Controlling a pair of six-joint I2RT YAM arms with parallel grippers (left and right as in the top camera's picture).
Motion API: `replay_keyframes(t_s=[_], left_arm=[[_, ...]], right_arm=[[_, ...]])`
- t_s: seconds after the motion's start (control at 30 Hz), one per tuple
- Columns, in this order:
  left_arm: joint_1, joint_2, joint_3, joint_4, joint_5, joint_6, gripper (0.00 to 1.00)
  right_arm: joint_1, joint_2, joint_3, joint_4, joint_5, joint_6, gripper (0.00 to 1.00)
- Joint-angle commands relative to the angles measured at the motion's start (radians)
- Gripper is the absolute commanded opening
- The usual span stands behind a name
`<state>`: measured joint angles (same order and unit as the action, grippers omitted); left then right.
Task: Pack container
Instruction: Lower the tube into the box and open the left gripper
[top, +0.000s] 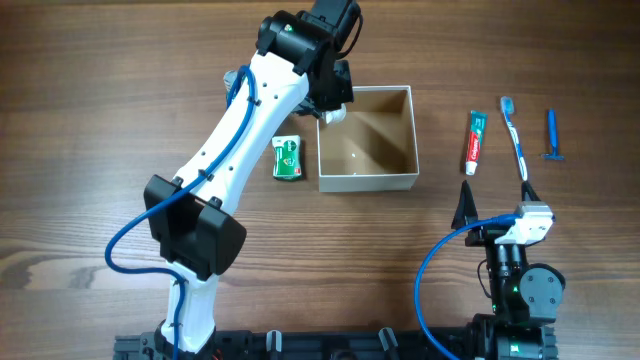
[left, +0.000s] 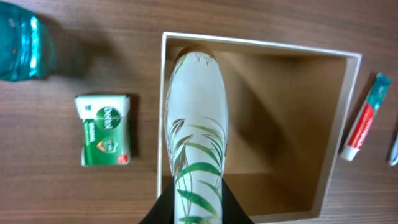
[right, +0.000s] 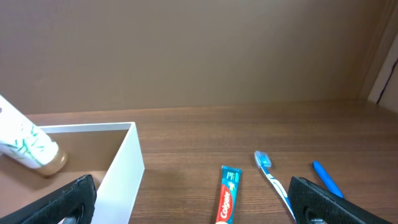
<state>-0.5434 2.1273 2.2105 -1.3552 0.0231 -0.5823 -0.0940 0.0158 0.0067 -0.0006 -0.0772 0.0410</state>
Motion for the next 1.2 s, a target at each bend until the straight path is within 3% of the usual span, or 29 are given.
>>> replay_keyframes(t_s=[0.0,0.17,0.4,0.53,0.67,0.87,1.03,1.17], left_arm=[[-0.002,-0.001,0.021,0.049,-0.017,-0.005,0.12],[-0.002,-0.001,0.021,0.073,-0.018,-0.002,0.12],[-0.002,0.005,0.02,0.072,-0.017,-0.002,0.19],[-0.002,0.013,0.019,0.064,-0.017,-0.002,0.12],[-0.002,0.027,0.019,0.057,-0.017,-0.002,0.13],[-0.002,0.033,0.019,0.066,-0.017,-0.002,0.18],[-0.002,0.033,0.019,0.106,-0.018,-0.002,0.32],[-0.002,0.033,0.019,0.167,-0.019,-0.001,0.35]], right_arm=[[0.006,-0.002,-0.002,0.003,0.017,0.014,1.0],[0.006,-0.002,-0.002,0.003,0.017,0.013,1.0],[0.006,-0.002,-0.002,0.003,0.017,0.014,1.0],[0.006,-0.002,-0.002,0.003,0.017,0.013,1.0],[0.006,-0.002,-0.002,0.003,0.017,0.014,1.0],[0.006,-0.002,-0.002,0.003,0.017,0.014,1.0],[0.006,-0.002,-0.002,0.003,0.017,0.014,1.0],[0.006,-0.002,-0.002,0.003,0.017,0.014,1.0]])
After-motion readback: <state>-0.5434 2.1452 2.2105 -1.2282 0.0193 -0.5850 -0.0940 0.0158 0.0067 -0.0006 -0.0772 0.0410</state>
